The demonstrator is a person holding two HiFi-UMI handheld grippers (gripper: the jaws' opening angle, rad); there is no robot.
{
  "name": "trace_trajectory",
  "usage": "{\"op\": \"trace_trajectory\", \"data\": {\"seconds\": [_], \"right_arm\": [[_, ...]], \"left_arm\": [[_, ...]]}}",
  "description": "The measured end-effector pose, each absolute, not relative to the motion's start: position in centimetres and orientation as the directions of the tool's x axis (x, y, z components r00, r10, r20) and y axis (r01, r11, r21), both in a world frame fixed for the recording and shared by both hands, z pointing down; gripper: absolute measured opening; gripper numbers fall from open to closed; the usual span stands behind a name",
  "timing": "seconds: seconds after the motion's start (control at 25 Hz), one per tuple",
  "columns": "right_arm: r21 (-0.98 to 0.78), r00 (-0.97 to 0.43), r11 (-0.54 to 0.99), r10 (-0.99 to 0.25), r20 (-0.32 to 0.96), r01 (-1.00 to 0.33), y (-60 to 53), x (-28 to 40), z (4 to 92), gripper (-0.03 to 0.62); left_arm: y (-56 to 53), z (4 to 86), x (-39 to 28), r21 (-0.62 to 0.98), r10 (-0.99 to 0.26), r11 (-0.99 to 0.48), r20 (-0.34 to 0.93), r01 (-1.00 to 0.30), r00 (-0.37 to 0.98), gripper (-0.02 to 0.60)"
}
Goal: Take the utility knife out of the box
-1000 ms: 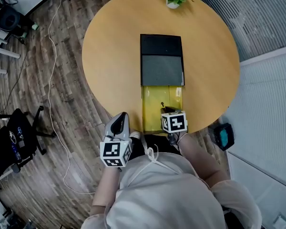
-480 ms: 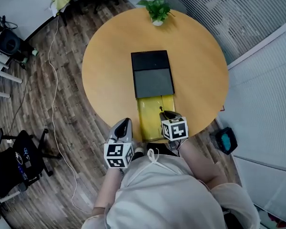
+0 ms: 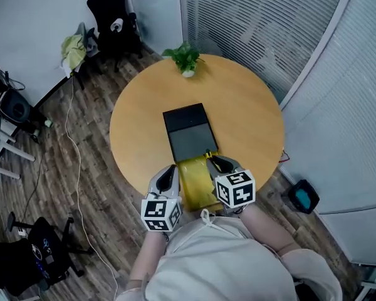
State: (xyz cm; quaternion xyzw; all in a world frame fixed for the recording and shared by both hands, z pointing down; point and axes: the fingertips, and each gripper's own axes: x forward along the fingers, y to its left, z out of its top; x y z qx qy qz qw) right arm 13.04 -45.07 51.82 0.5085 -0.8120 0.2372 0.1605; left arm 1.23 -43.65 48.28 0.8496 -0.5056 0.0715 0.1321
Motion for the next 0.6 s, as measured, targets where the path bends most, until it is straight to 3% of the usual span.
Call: {"op": "trace_trajectory", "data": {"seconds": [0.28, 0.6], "right_arm": [[-0.208, -0.433, 0.381, -0.818, 0.379, -0.901, -43.8, 14.1, 45.8, 0.064], [-0.218, -0.435, 0.379, -0.828, 0.353, -0.899, -42.7, 14.5, 45.0, 0.064]], "left_arm": [[-44.0, 43.2, 2.8, 0.098, -0.839, -0.514, 0.149, -0.852, 0.523, 0.006], [-43.5, 42.8, 3.2, 0.088, -0.836, -0.522, 0.147, -0.849, 0.529, 0.006]]}}
